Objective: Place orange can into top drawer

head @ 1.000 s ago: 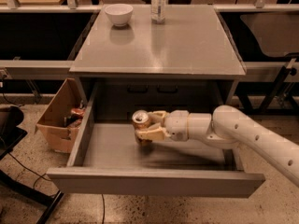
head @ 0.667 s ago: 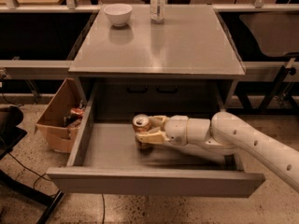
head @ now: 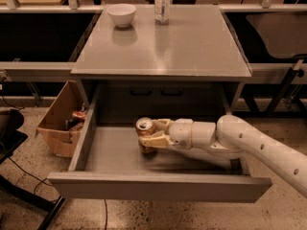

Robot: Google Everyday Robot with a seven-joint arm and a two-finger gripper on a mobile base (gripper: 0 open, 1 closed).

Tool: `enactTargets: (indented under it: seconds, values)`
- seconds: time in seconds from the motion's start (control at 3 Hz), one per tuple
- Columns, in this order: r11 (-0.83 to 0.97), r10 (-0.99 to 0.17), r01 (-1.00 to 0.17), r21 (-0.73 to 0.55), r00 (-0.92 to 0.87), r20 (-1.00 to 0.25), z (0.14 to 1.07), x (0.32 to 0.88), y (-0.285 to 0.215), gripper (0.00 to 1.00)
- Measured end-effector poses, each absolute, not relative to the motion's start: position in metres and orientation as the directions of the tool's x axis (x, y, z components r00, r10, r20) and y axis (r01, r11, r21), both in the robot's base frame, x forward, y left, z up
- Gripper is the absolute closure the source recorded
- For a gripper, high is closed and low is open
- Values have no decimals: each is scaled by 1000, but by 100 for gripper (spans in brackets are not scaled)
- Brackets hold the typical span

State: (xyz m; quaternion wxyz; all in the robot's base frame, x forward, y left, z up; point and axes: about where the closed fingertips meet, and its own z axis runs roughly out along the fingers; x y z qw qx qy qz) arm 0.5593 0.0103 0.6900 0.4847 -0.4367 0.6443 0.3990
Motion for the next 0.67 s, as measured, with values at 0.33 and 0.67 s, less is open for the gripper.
enactTargets:
  seconds: [0.33, 0.67]
  values:
    - [300, -176, -950, 91, -149, -973, 690, 559, 10, 35]
    - [300, -176, -950, 91, -149, -973, 690, 559, 10, 4]
